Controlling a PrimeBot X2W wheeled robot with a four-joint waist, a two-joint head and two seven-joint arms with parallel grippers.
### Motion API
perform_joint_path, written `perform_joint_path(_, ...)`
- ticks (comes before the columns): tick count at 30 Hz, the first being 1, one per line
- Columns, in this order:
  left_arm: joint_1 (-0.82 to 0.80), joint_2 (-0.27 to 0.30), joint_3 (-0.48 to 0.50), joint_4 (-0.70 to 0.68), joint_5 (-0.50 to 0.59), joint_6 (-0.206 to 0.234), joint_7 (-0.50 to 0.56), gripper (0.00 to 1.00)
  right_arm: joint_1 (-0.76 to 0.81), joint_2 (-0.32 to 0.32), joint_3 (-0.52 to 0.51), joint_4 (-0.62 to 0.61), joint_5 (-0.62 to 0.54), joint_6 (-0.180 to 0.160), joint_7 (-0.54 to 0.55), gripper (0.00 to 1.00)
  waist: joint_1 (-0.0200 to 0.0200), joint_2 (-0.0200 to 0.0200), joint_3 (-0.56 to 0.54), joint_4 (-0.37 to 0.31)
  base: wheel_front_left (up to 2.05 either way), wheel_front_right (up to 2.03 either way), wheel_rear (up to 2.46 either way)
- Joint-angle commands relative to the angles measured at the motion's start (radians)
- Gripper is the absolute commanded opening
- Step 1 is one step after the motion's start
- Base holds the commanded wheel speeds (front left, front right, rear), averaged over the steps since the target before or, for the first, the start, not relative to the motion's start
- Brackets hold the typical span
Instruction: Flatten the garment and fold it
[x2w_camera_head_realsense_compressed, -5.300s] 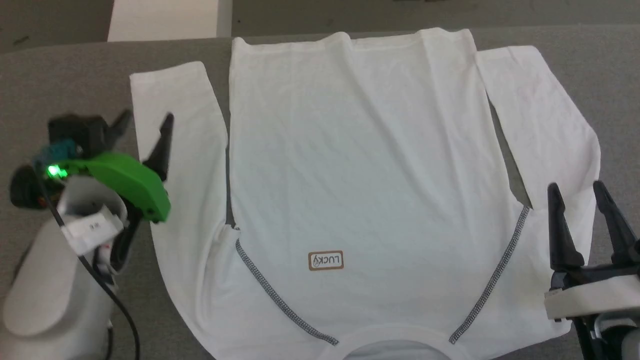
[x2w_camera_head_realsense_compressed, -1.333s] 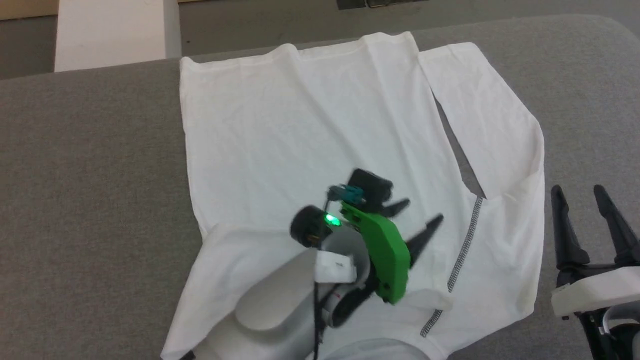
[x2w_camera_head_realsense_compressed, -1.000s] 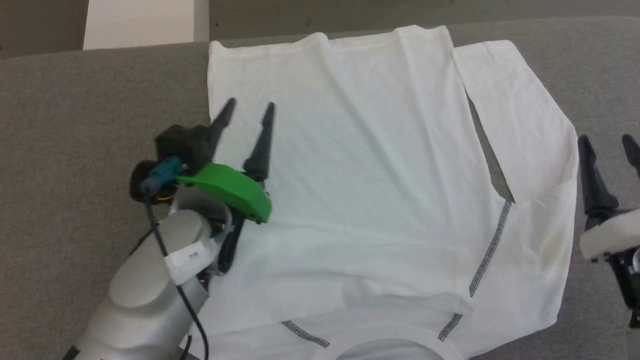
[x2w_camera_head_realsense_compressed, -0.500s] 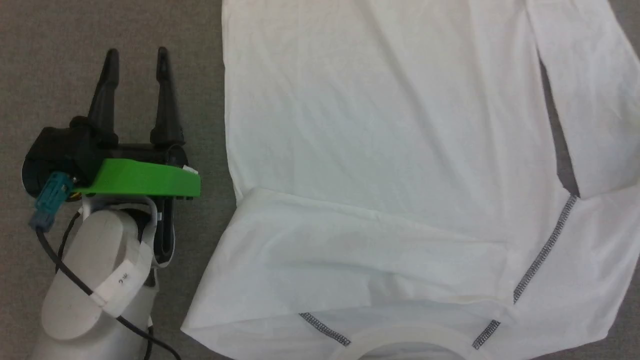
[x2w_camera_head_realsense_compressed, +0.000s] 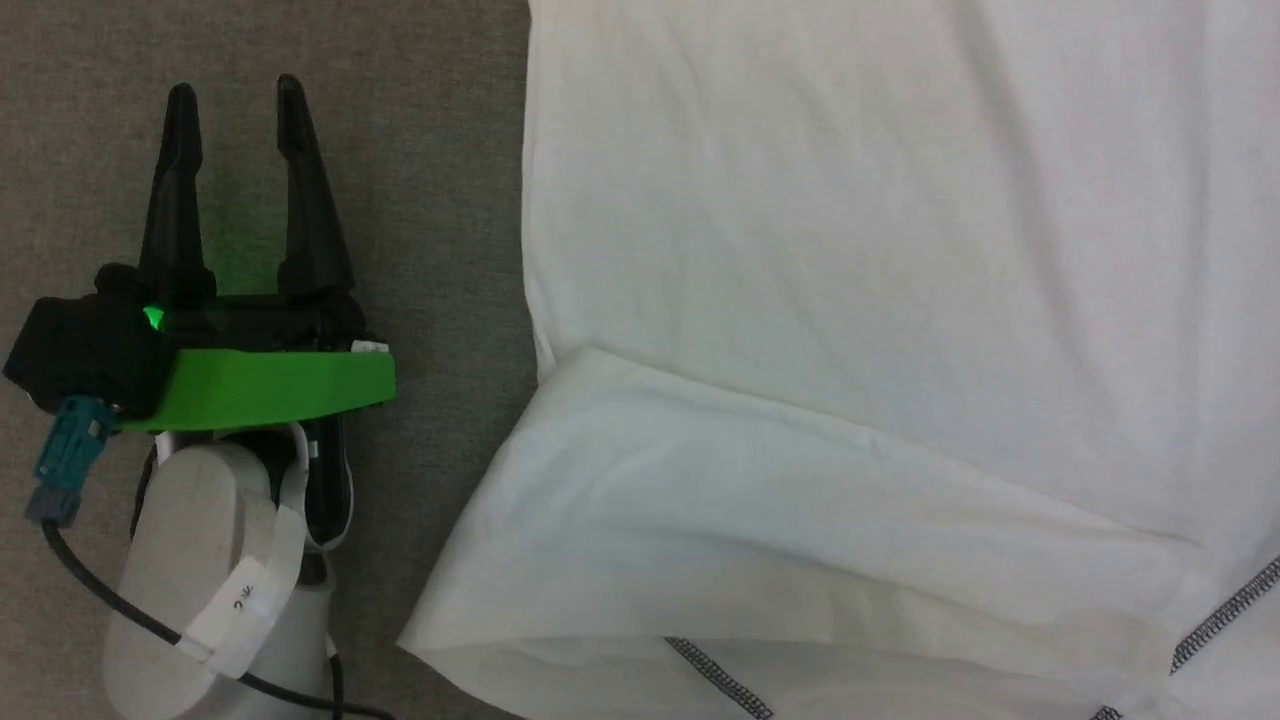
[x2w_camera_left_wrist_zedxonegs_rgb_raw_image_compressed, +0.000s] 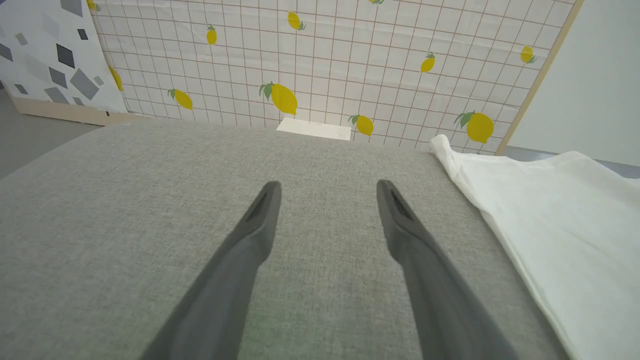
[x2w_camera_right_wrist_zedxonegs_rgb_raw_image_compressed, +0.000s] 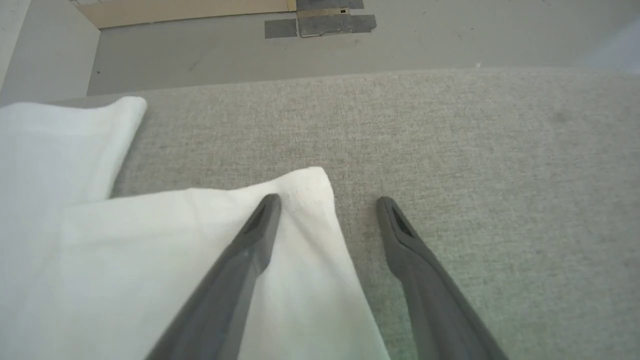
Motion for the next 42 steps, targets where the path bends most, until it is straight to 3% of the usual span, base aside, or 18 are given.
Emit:
perform_joint_path(1, 0.016, -0.010, 0.012, -0.003, 0.013, -0.012, -0.004, 1.00, 0.006, 0.004, 0.005, 0.022, -0.011, -0.001, 0.051, 0.49, -0.0001, 0.0000, 0.030, 0.033, 0.00, 0.00, 0.00)
perform_joint_path(2, 0.019, -0.019, 0.019, -0.003, 0.020, -0.020, -0.004, 1.00, 0.010, 0.001, 0.002, 0.023, -0.016, -0.001, 0.084, 0.29, -0.0001, 0.0000, 0.028, 0.033, 0.00, 0.00, 0.00)
perform_joint_path(3, 0.021, -0.025, 0.024, -0.003, 0.026, -0.026, -0.004, 1.00, 0.015, -0.002, 0.000, 0.020, -0.019, -0.001, 0.105, 0.19, -0.0001, 0.0000, 0.025, 0.033, 0.00, 0.00, 0.00)
perform_joint_path(4, 0.024, -0.033, 0.031, -0.002, 0.033, -0.033, -0.004, 1.00, 0.023, -0.006, -0.002, 0.012, -0.024, -0.001, 0.122, 0.00, -0.0001, 0.0000, 0.021, 0.032, 0.00, 0.00, 0.00)
perform_joint_path(7, 0.030, -0.048, 0.050, 0.006, 0.049, -0.050, -0.004, 1.00, 0.053, -0.018, -0.016, -0.024, -0.048, -0.001, 0.113, 0.00, -0.0001, 0.0000, 0.004, 0.025, 0.00, 0.00, 0.00)
perform_joint_path(11, 0.042, -0.066, 0.073, 0.027, 0.065, -0.073, -0.004, 1.00, 0.128, -0.032, -0.069, -0.068, -0.069, -0.001, -0.002, 0.00, -0.0001, 0.0000, -0.043, 0.011, 0.00, 0.00, 0.00)
perform_joint_path(17, 0.082, -0.078, 0.100, 0.072, 0.083, -0.106, -0.004, 1.00, 0.265, -0.038, -0.223, -0.104, -0.091, -0.001, -0.187, 0.00, -0.0001, 0.0000, -0.156, -0.025, 0.00, 0.00, 0.00)
perform_joint_path(22, 0.140, -0.082, 0.122, 0.114, 0.090, -0.127, -0.005, 1.00, 0.413, -0.014, -0.325, -0.164, -0.095, -0.001, -0.250, 0.00, -0.0001, 0.0000, -0.269, -0.072, 0.00, 0.00, 0.00)
perform_joint_path(34, 0.241, -0.083, 0.137, 0.164, 0.090, -0.150, -0.005, 1.00, 0.655, 0.077, -0.492, -0.447, -0.149, -0.001, -0.267, 0.00, -0.0001, 0.0000, -0.435, -0.149, 0.00, 0.00, 0.00)
perform_joint_path(42, 0.264, -0.090, 0.132, 0.180, 0.081, -0.160, -0.005, 1.00, 0.782, 0.183, -0.416, -0.760, -0.105, -0.001, -0.161, 0.00, -0.0001, 0.0000, -0.482, -0.155, 0.00, 0.00, 0.00)
